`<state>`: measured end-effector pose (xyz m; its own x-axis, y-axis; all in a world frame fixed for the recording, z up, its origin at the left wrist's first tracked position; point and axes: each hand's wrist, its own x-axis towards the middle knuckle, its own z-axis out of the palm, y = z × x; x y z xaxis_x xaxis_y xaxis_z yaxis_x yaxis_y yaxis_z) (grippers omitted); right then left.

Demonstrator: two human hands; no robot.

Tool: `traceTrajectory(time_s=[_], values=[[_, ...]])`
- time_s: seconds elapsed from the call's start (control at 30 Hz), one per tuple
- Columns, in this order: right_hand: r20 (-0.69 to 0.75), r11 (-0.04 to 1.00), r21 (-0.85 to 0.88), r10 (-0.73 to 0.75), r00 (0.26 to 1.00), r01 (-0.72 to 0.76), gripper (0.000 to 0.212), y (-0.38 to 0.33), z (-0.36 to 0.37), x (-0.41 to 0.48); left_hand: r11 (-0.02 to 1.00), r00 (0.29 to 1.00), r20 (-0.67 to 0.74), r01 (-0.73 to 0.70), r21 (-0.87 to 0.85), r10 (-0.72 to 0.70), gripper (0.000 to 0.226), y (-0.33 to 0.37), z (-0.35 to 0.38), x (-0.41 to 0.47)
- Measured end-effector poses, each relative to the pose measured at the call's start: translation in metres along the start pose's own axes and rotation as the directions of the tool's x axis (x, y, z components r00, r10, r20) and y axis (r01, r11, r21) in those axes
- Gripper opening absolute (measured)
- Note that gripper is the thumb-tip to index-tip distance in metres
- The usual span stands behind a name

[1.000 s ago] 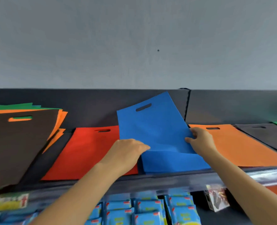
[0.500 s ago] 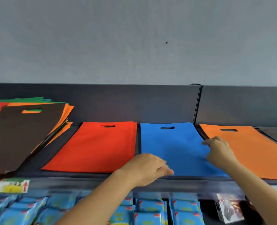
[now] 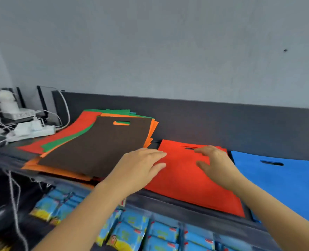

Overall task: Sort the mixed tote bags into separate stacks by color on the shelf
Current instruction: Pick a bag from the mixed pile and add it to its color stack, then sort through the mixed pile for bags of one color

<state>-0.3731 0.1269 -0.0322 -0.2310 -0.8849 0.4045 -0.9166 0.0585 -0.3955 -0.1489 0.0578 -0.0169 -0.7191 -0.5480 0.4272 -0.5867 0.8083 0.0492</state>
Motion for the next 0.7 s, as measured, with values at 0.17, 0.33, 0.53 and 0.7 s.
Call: traceTrajectory(time_s=[0.17,0.33,0.53,0.7], values=[[0.097,0.943,0.016,-0.333,0.938,0.333,0.062,-0.086,0.055,0.034,0.972,0.972,-0.027,0.233,0.032,-0.232,0.042,-0.111,-0.028,-0.037],[0.292,0.818,0.044,-0.56,0.776,0.573,0.057,-0.134,0.093,0.051,0.949,0.946,0.077,0.314,0.037,-0.316,0.047,-0.184,-0.03,-0.052],[0.412,0.931,0.265,-0.344,0.844,0.25,0.016,-0.143,0.083,0.078,0.928,0.909,0.308,0.339,-0.155,-0.281,0.103,-0.199,-0.045,-0.051],[0.295,0.949,0.313,-0.137,0.946,0.04,0.047,-0.156,0.079,0.088,0.959,0.869,0.455,0.264,-0.101,-0.192,0.1,-0.204,-0.053,-0.049]])
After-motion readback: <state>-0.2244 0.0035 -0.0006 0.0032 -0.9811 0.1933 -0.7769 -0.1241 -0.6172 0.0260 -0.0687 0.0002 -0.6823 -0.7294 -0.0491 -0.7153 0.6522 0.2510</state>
